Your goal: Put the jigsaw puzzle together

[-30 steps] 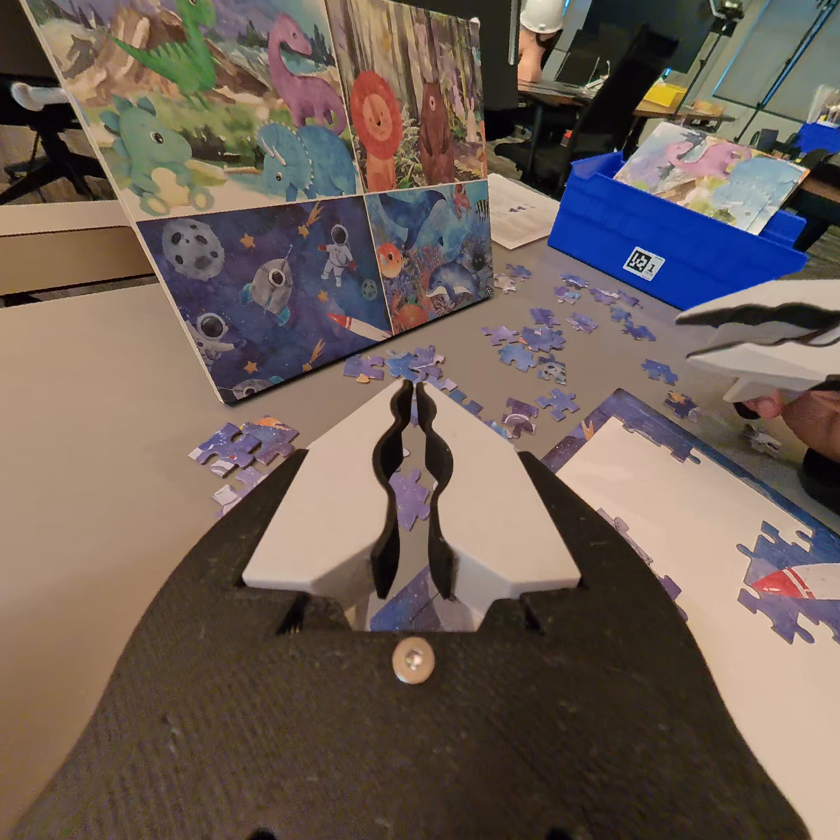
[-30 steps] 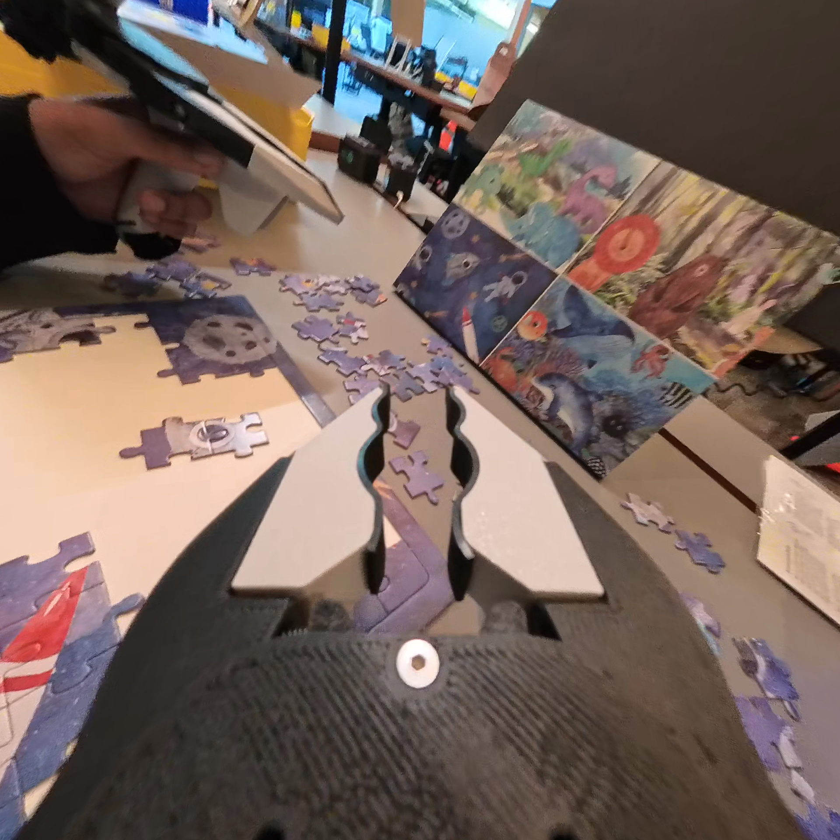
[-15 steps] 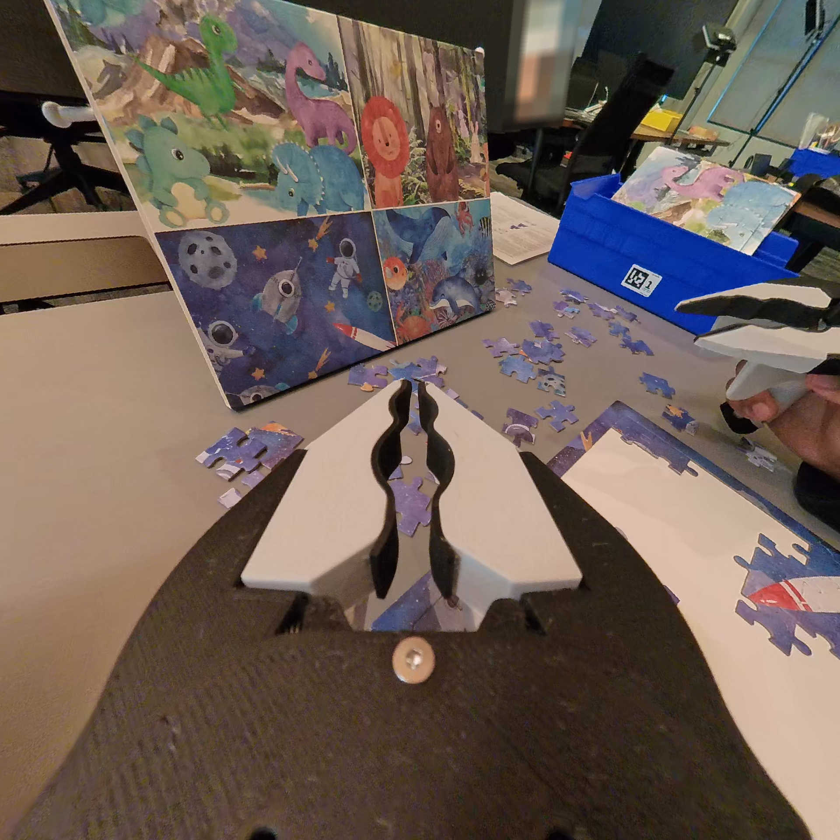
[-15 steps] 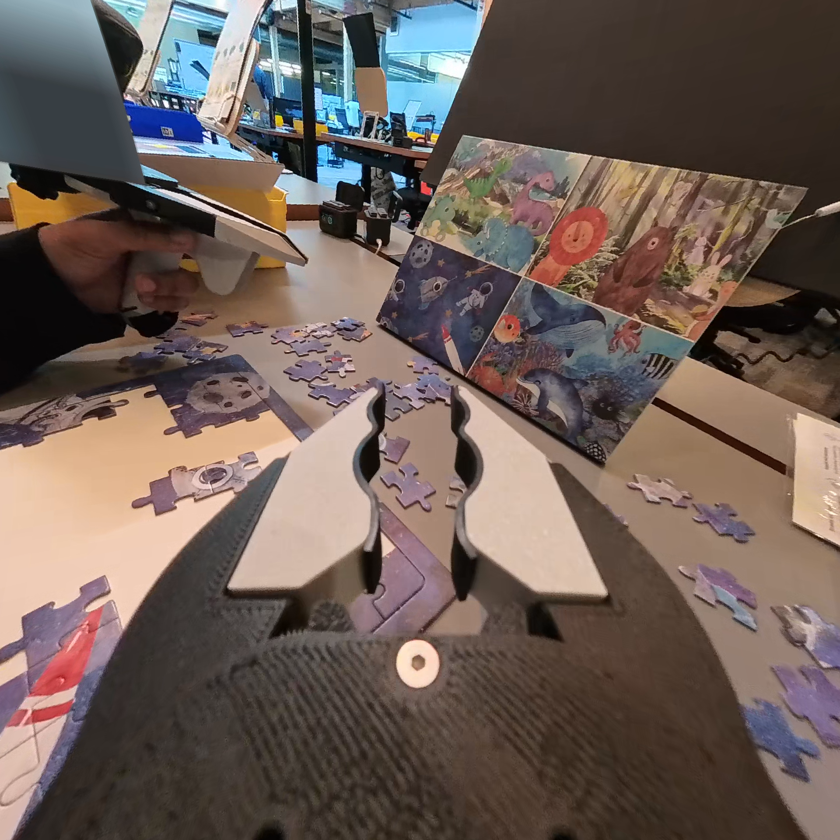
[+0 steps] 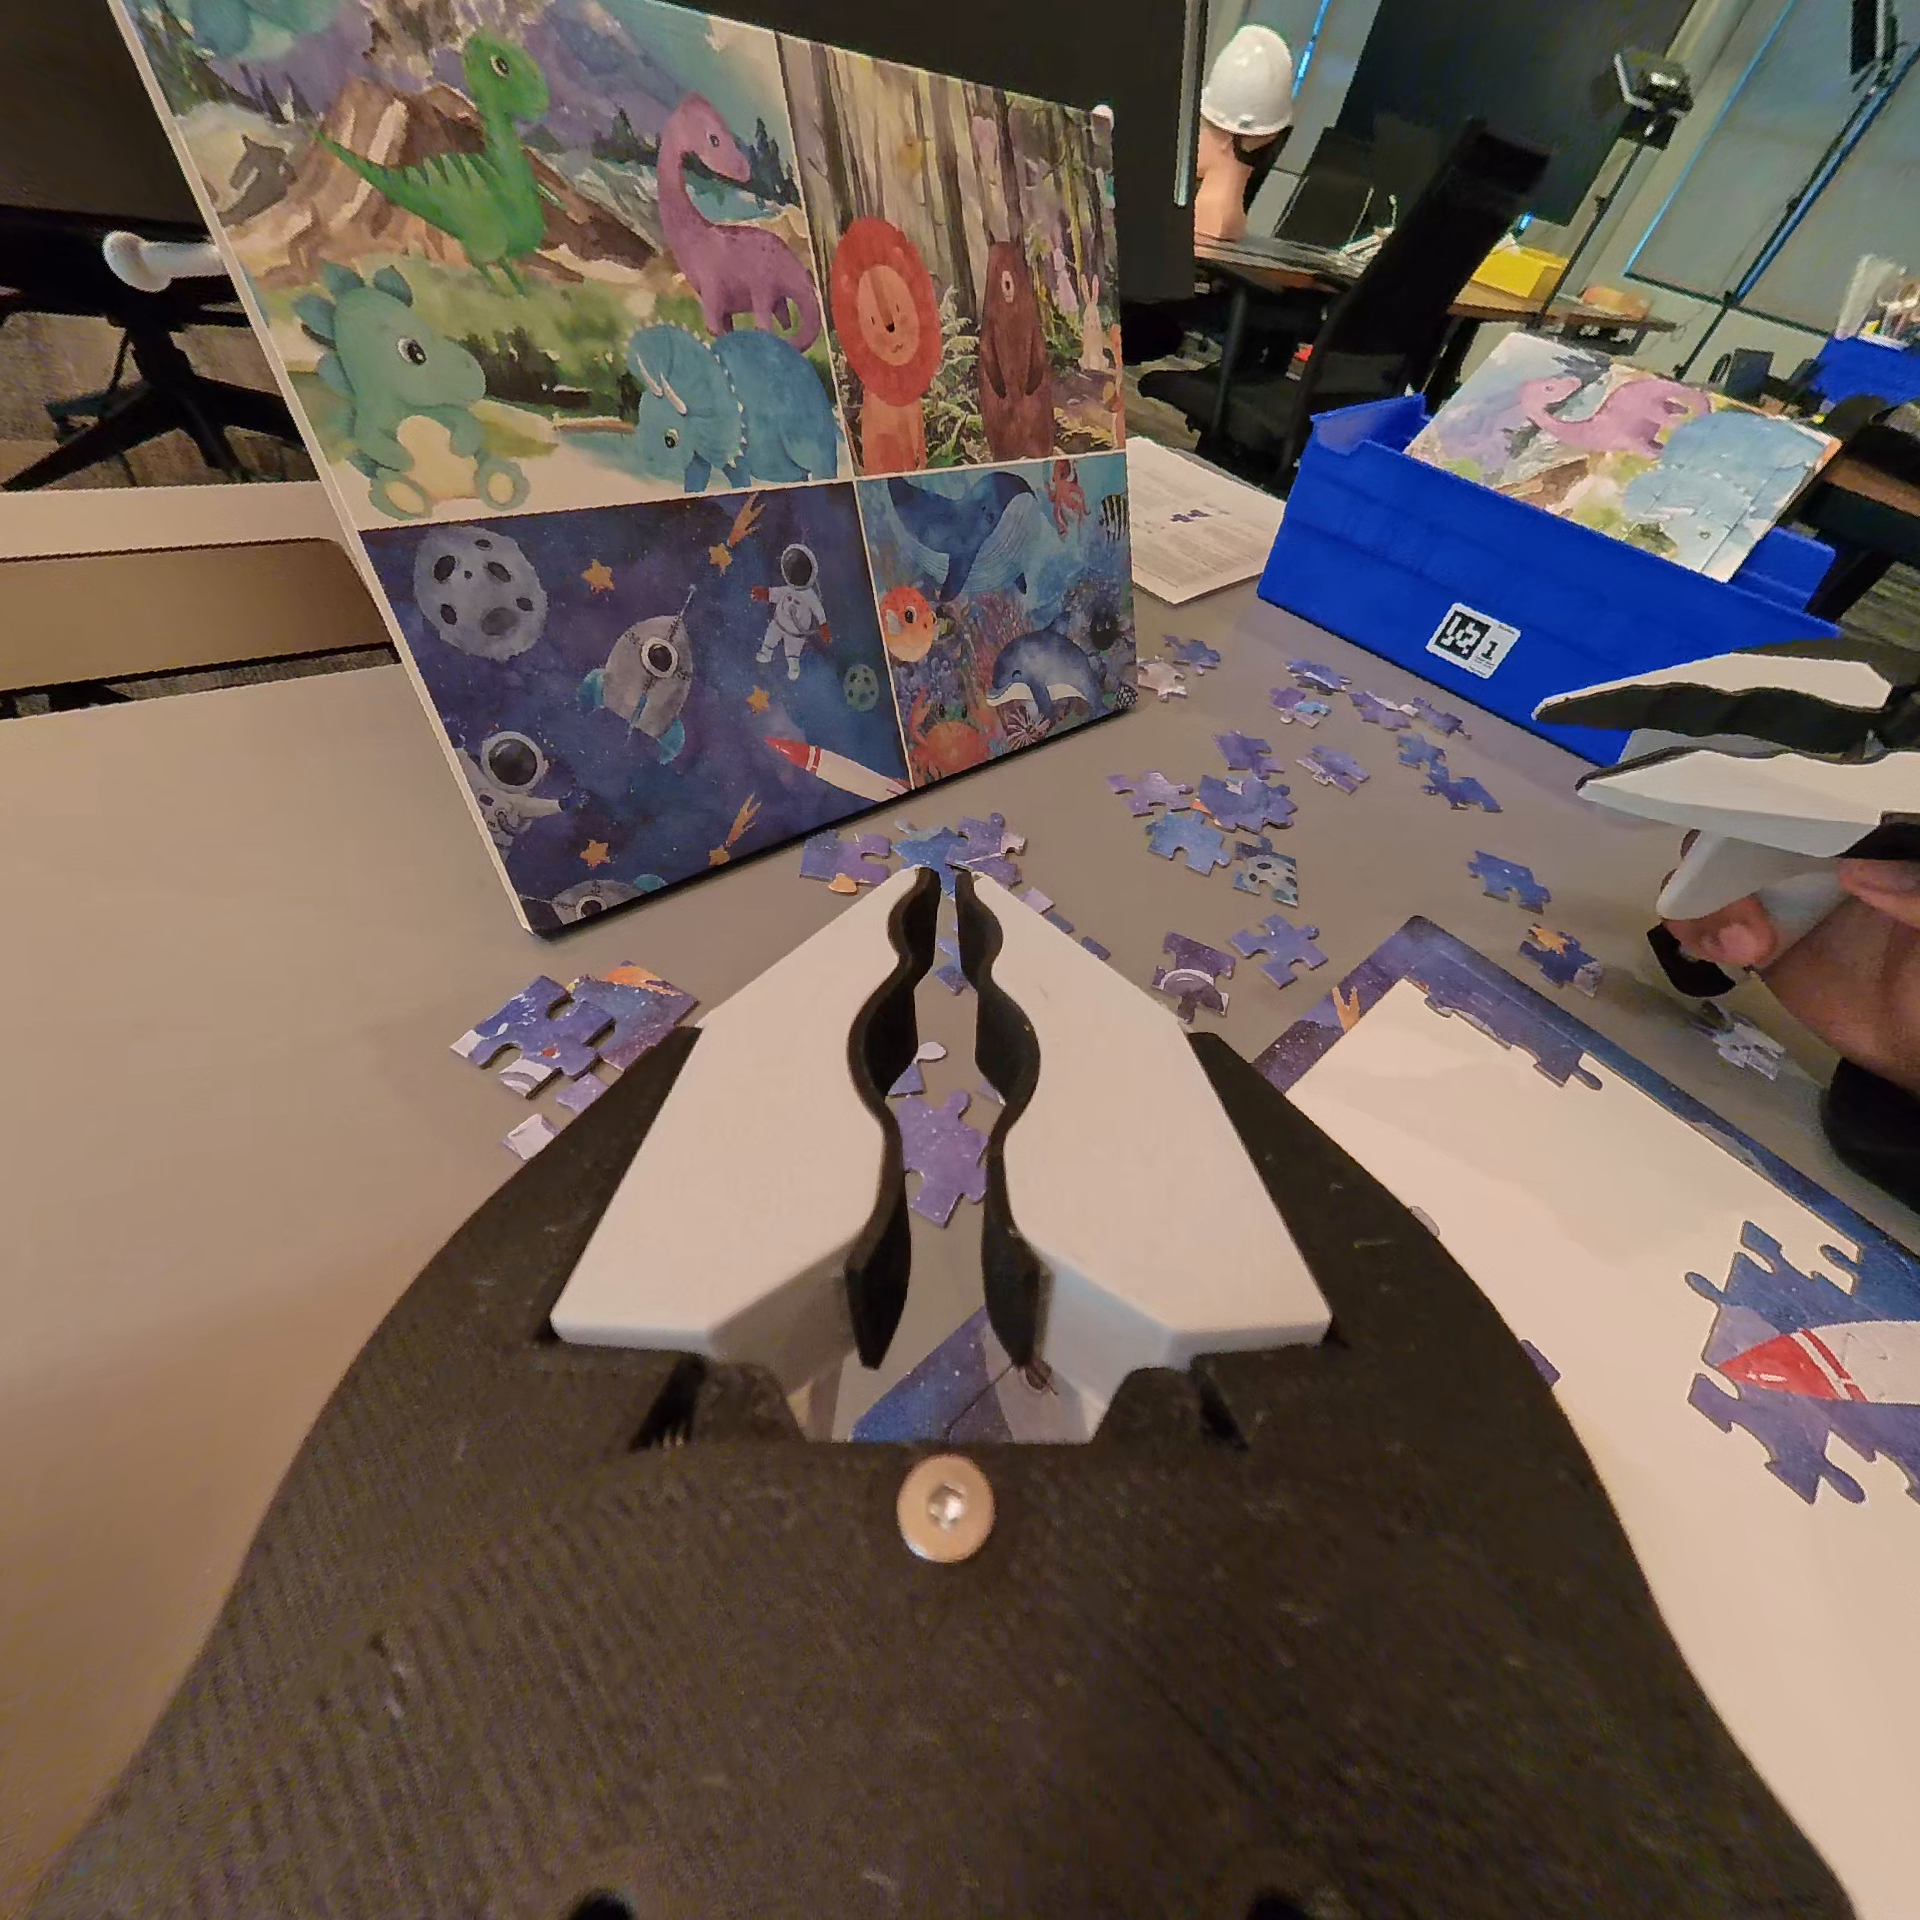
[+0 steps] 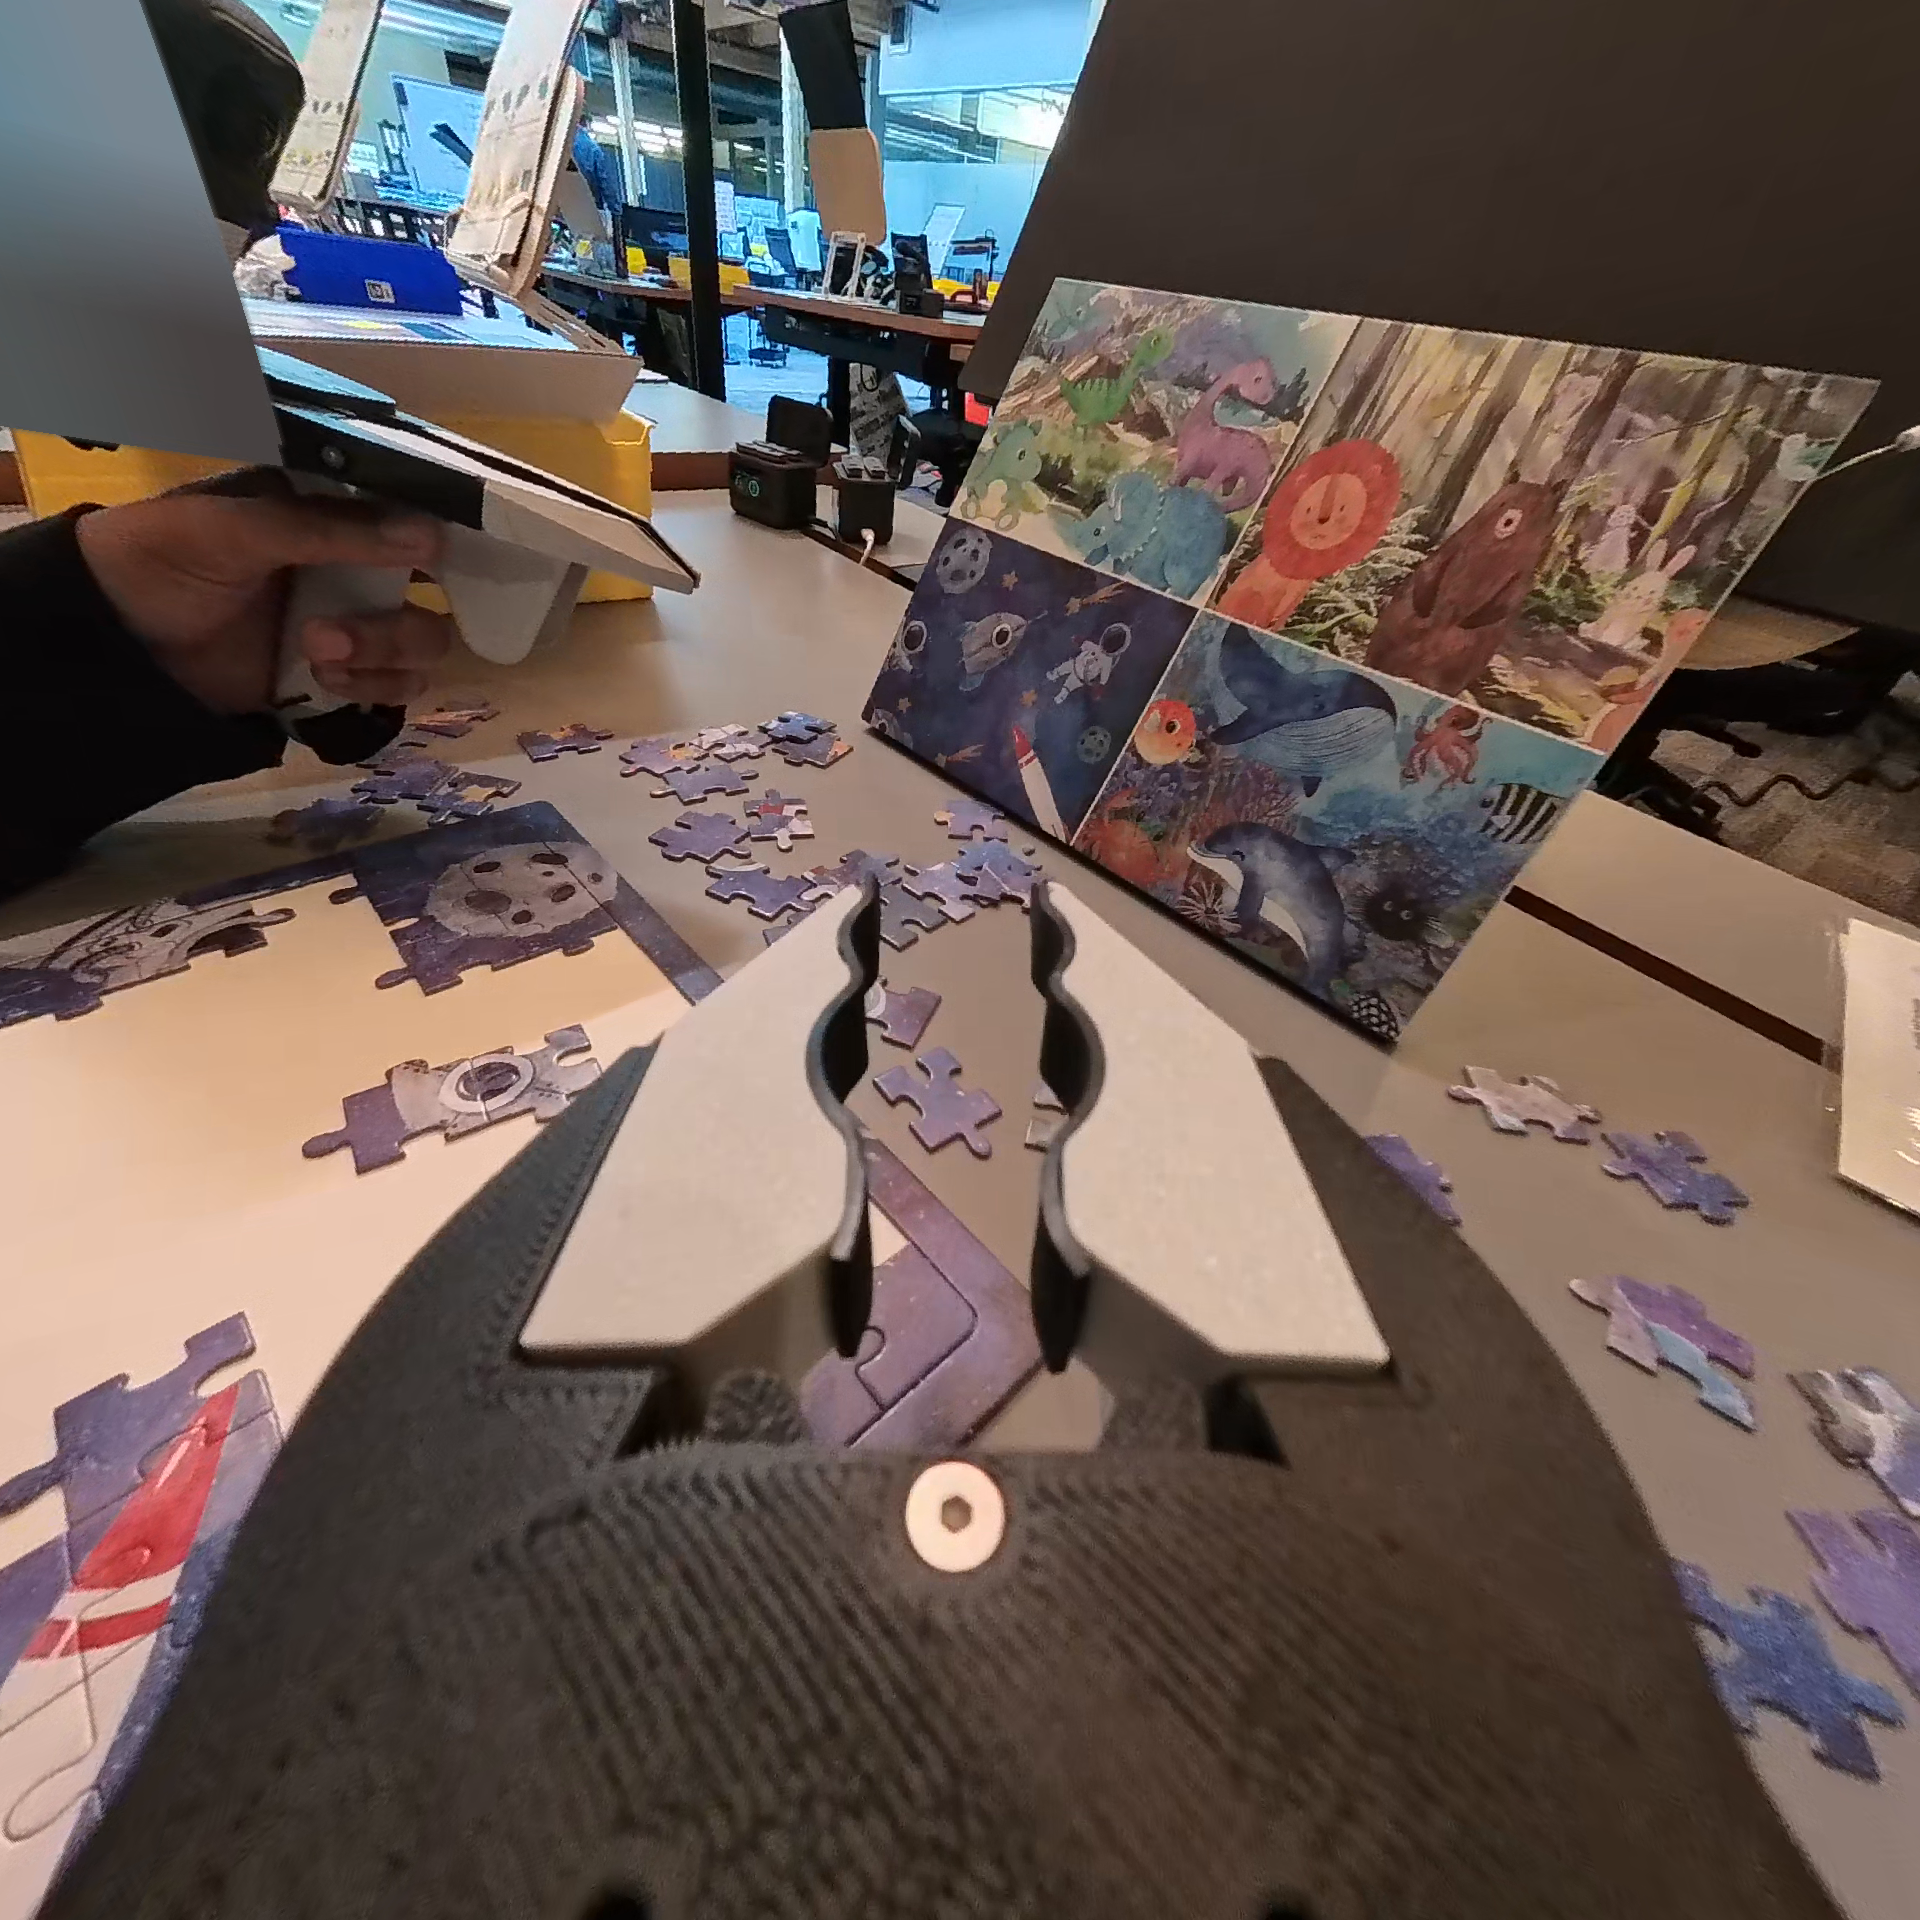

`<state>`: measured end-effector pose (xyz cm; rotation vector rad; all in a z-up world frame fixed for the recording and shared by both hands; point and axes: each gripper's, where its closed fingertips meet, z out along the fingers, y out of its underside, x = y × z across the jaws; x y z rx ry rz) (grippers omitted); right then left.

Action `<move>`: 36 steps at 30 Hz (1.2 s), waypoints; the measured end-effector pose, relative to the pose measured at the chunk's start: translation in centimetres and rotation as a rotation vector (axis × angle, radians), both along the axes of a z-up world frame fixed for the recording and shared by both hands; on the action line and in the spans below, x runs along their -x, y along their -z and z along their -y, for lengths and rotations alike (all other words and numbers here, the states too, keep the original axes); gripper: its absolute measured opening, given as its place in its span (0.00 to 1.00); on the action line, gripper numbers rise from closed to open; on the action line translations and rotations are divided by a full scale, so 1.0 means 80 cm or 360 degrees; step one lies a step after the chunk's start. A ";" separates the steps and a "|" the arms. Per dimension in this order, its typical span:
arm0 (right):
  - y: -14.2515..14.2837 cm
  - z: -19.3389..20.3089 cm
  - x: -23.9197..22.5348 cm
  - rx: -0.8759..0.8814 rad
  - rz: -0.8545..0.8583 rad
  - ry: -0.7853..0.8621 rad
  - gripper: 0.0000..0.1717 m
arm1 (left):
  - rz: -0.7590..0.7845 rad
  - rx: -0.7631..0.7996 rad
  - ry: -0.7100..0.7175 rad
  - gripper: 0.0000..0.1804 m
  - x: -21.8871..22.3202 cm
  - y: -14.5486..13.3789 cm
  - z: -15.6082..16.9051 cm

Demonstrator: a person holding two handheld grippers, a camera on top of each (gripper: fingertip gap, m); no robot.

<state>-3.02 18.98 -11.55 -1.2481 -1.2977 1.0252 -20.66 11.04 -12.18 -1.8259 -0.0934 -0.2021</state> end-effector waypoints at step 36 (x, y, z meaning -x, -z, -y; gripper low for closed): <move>0.119 0.343 0.084 0.0133 0.1079 -0.1003 0.65 | -0.0003 0.0154 -0.0015 0.02 0.003 0.022 0.000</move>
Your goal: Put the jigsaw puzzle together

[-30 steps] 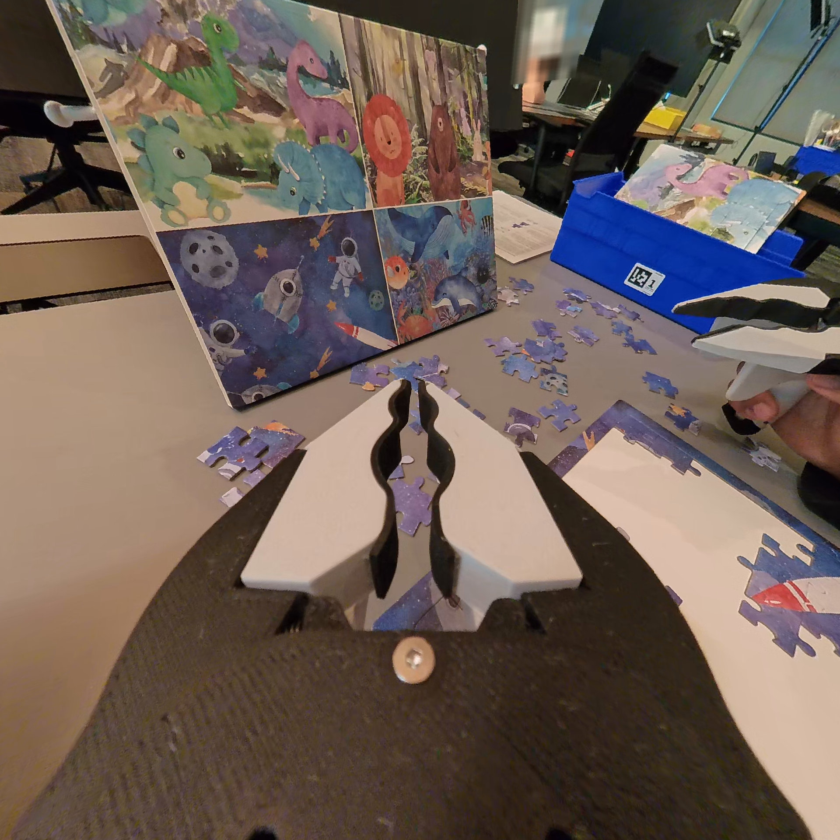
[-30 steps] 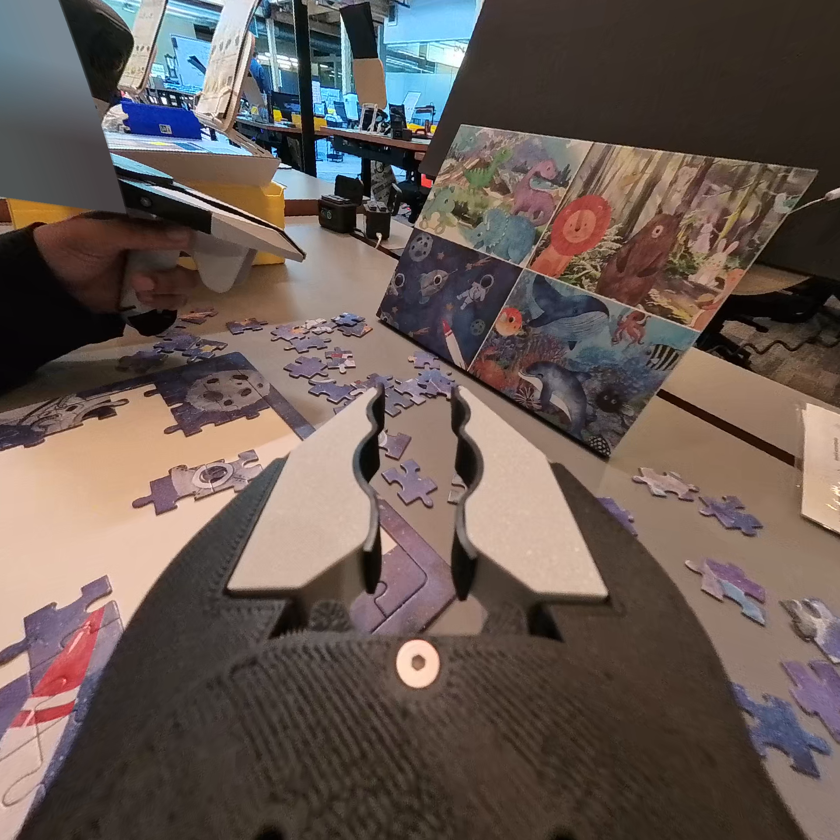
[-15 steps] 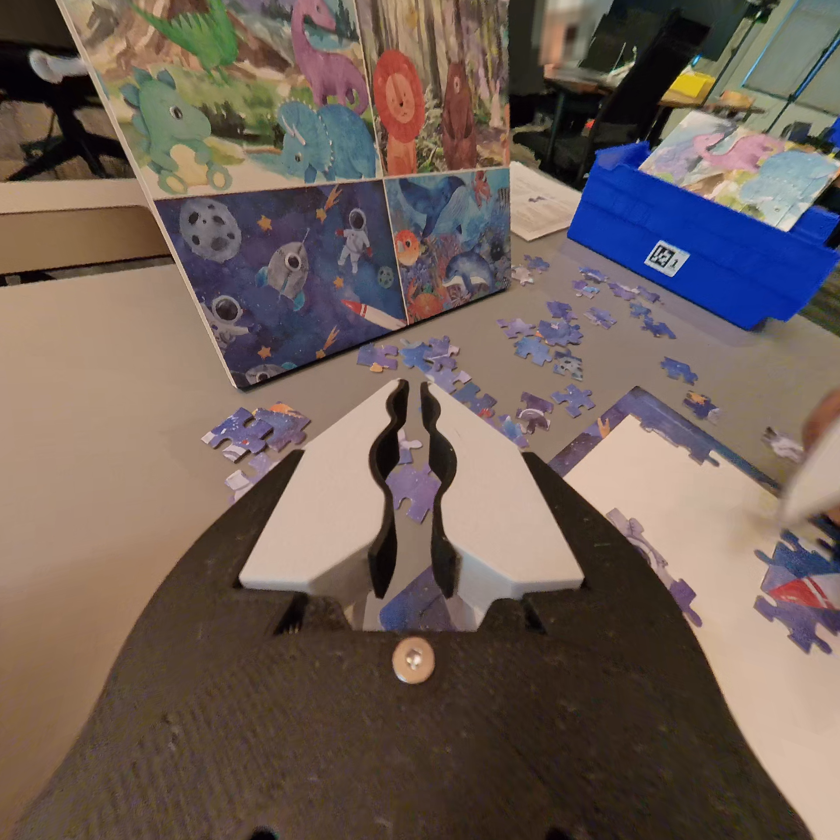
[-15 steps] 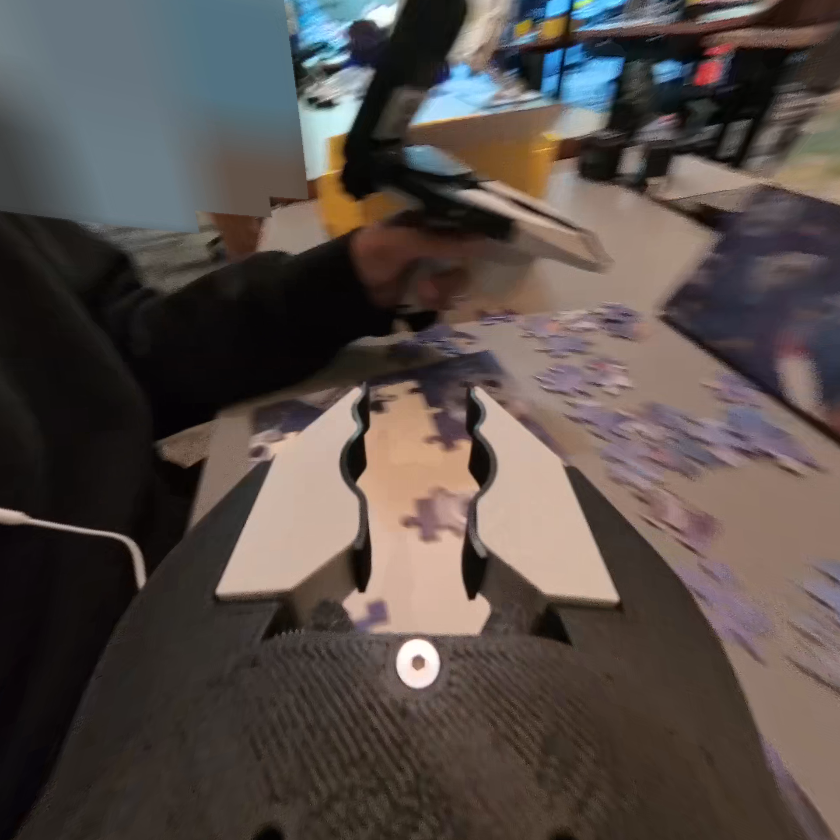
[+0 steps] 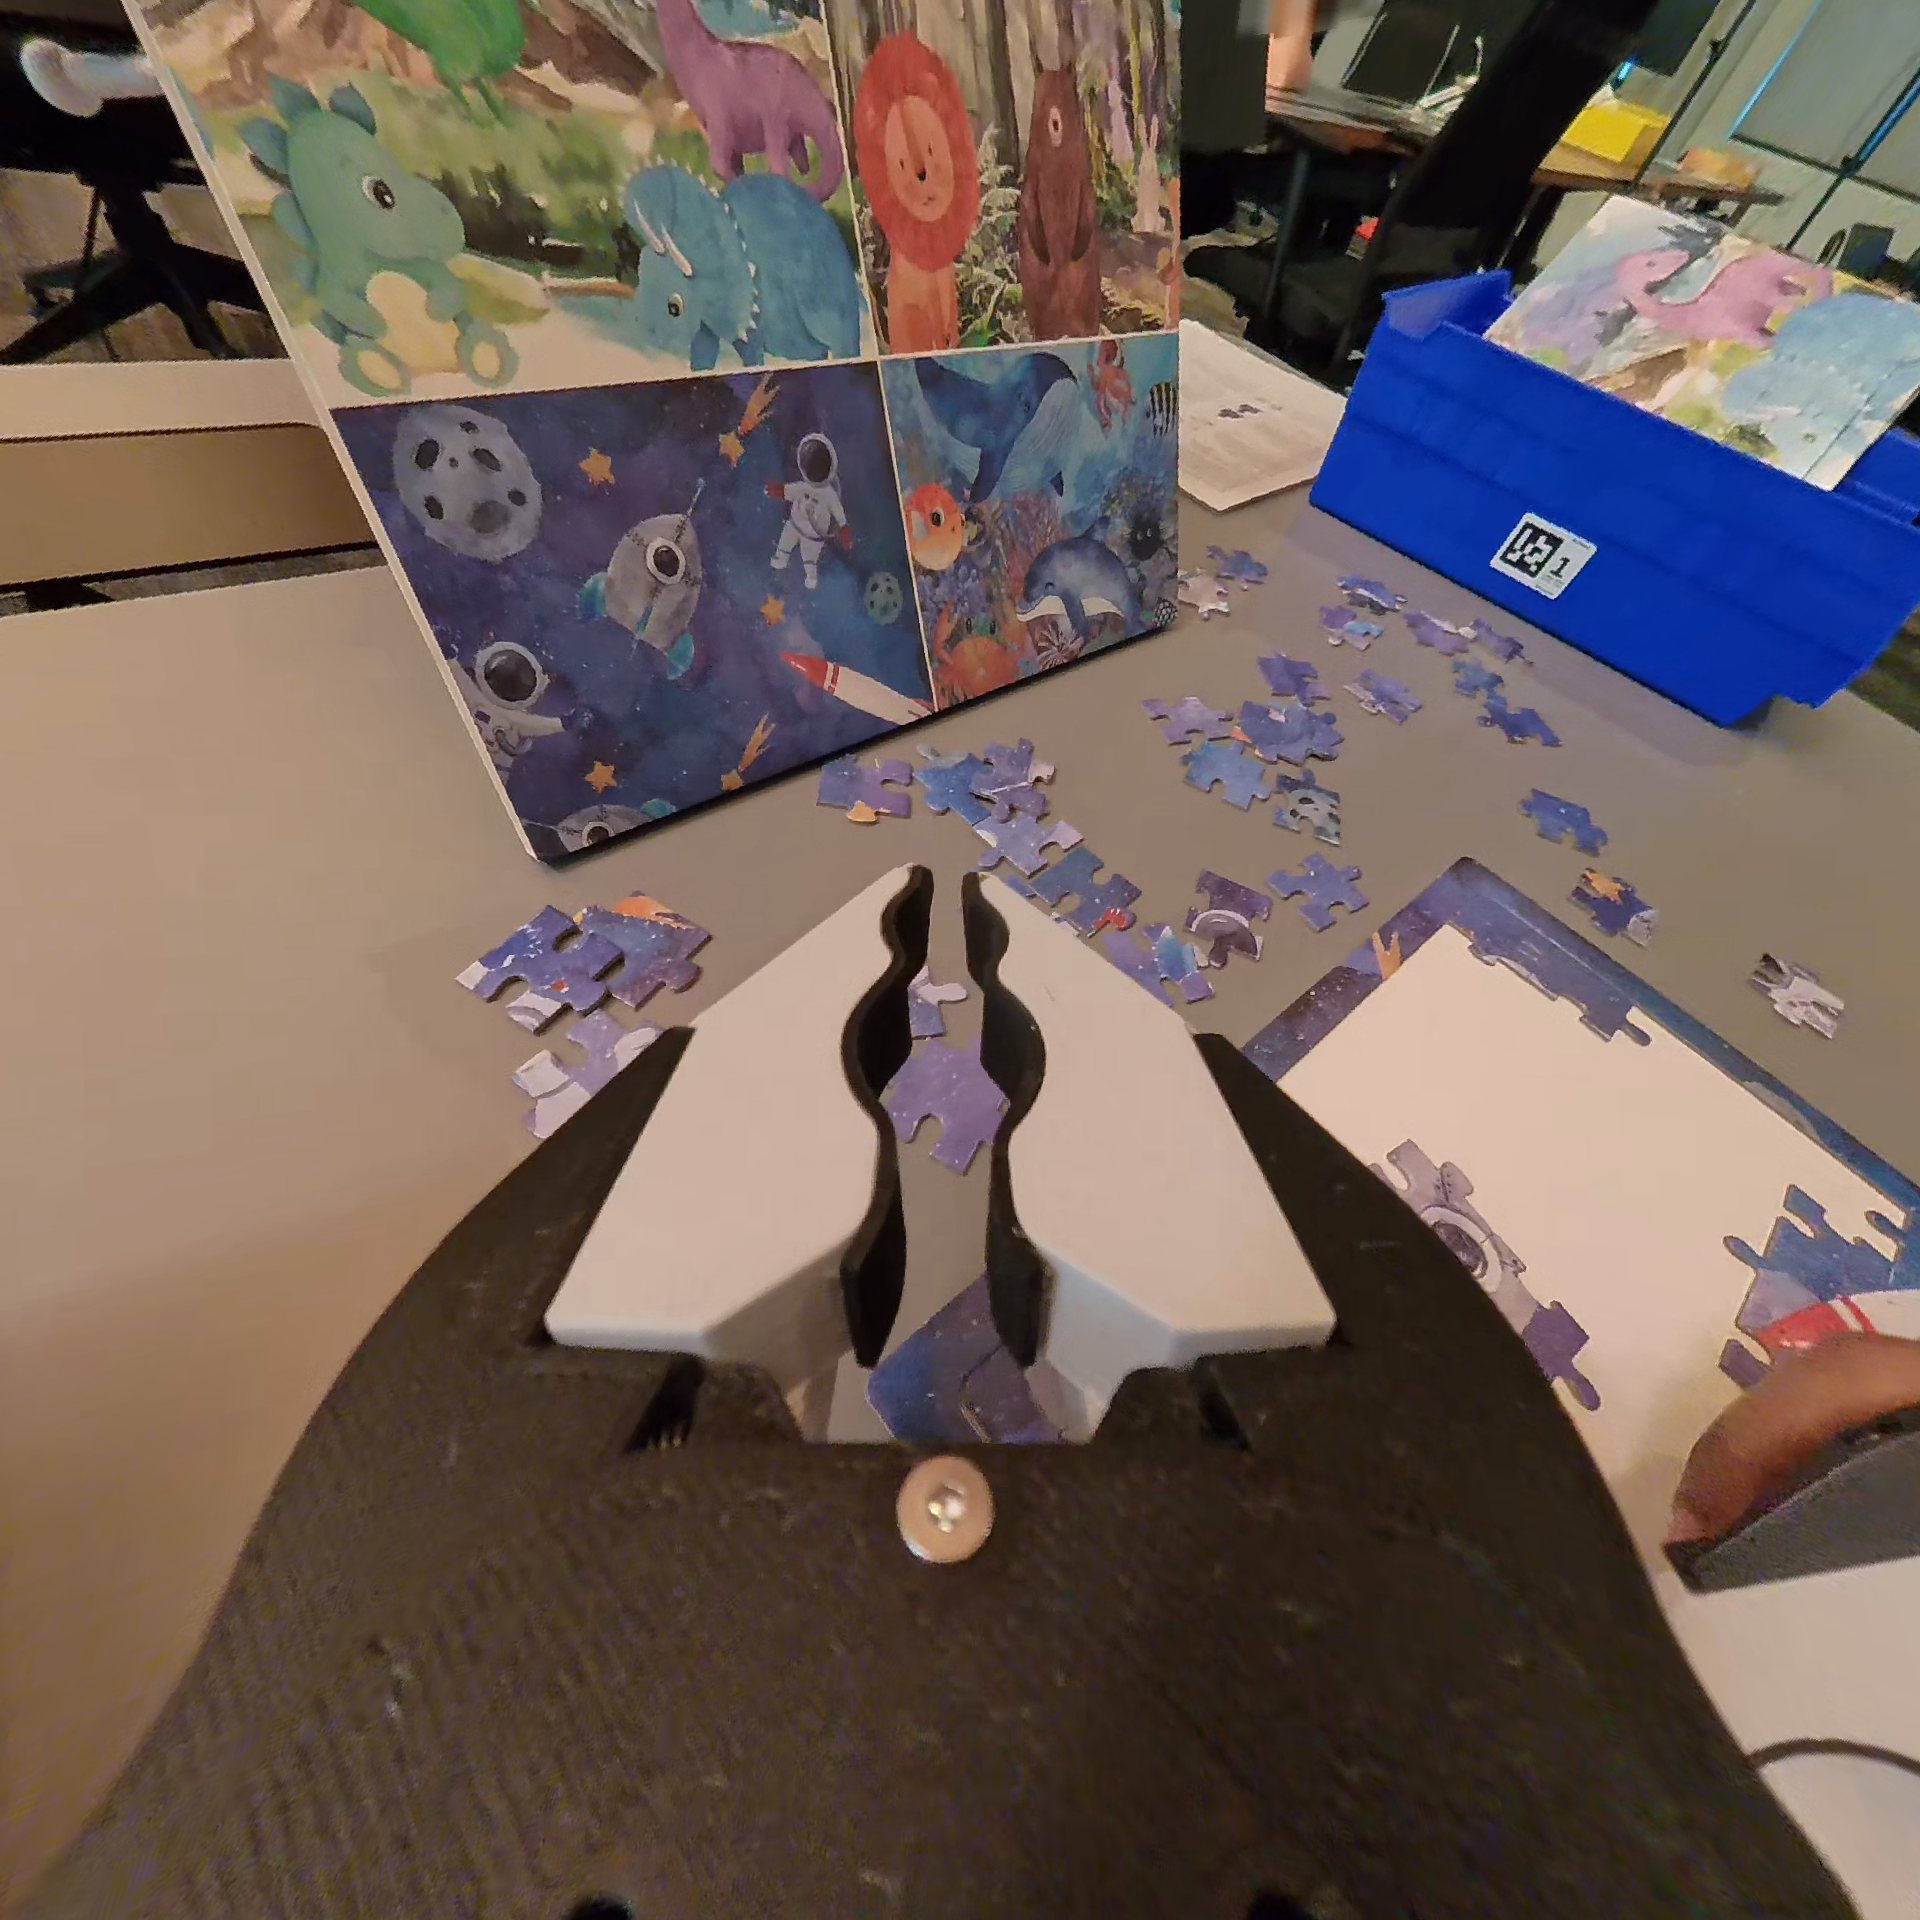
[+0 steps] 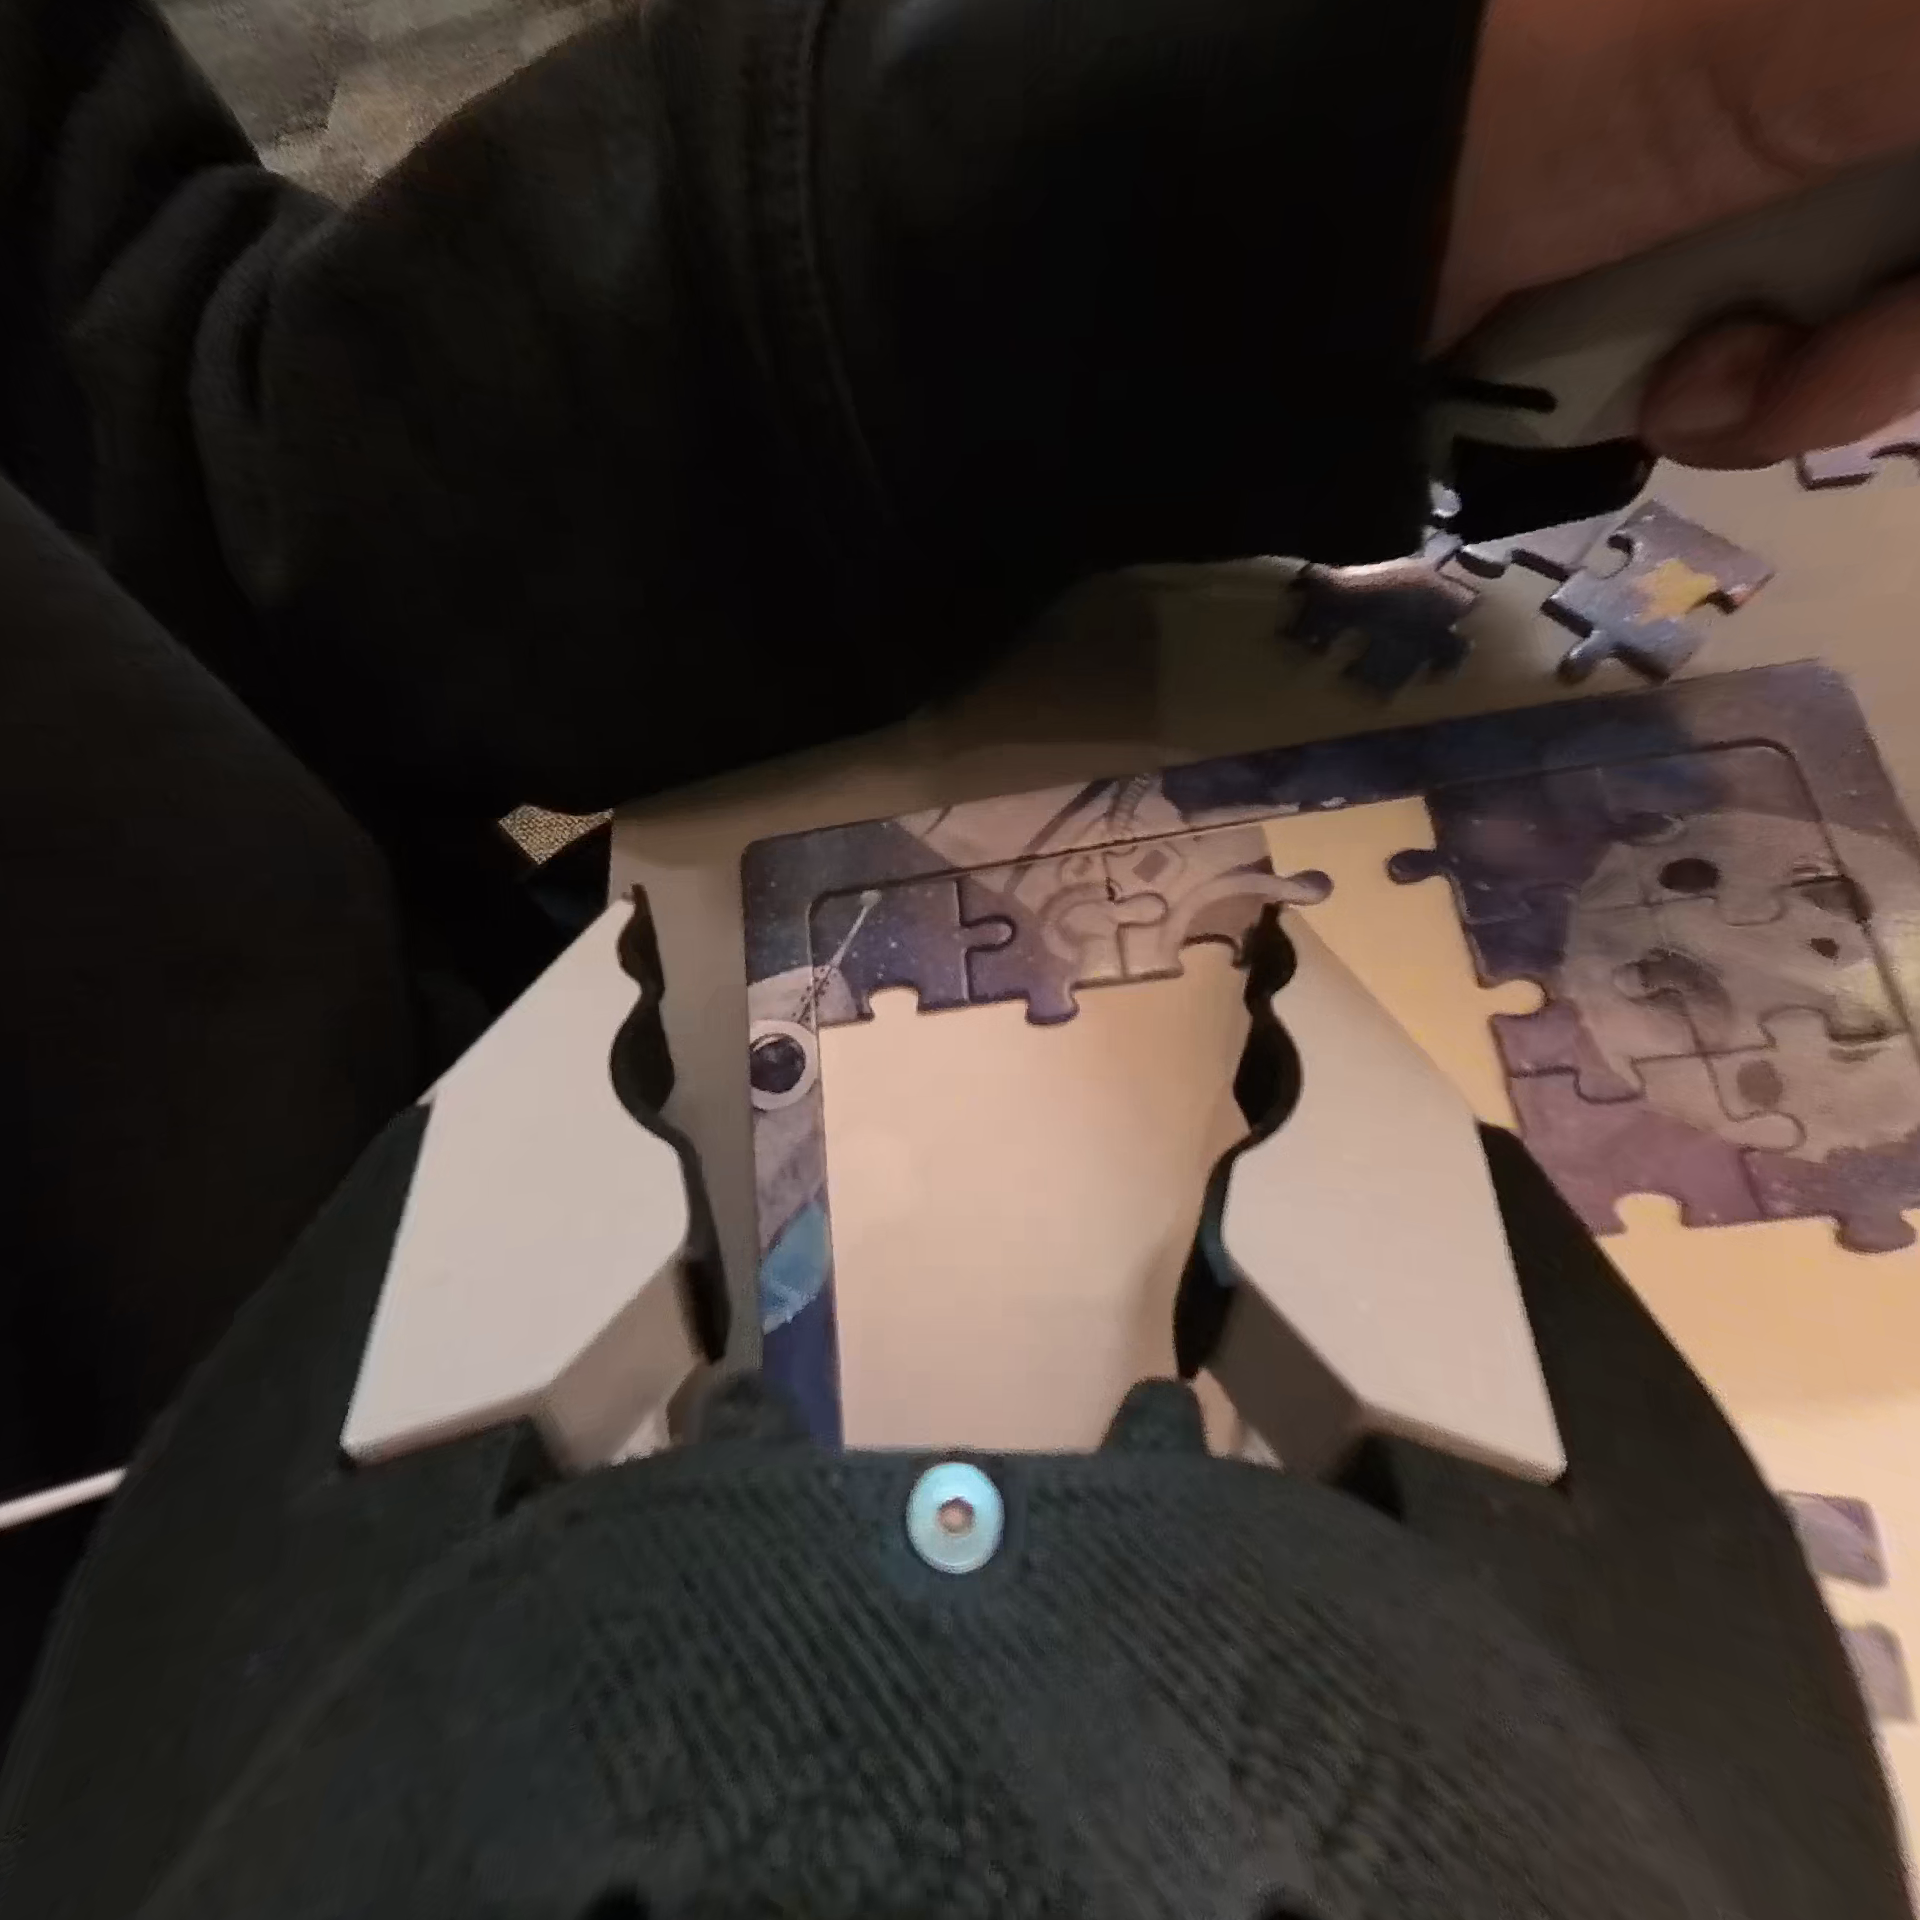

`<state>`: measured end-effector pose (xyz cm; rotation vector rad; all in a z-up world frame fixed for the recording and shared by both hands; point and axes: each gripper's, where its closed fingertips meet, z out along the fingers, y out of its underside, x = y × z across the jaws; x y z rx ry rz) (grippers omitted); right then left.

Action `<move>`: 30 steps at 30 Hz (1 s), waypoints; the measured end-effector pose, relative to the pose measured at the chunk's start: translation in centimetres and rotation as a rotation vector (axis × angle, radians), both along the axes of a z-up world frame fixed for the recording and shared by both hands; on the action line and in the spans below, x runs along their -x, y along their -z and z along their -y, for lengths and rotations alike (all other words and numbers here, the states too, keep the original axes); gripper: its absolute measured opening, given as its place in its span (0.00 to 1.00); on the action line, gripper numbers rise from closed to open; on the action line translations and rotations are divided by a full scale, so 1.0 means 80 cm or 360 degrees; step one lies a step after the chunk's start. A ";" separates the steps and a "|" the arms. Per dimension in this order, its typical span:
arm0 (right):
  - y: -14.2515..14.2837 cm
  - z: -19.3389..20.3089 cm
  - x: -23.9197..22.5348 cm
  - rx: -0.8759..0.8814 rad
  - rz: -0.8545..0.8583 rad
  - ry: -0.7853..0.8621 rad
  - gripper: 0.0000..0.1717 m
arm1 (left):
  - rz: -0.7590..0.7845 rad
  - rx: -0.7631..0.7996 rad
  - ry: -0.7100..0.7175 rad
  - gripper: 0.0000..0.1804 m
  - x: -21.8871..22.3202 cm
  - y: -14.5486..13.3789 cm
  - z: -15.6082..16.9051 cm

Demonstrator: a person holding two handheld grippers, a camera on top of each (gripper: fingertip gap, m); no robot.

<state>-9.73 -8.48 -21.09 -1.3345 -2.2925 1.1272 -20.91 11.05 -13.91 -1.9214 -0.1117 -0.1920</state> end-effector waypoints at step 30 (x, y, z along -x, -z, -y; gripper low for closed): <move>0.019 -0.007 0.005 -0.0292 -0.0027 0.0057 0.64 | 0.0053 -0.0064 0.0009 0.03 0.000 -0.011 0.002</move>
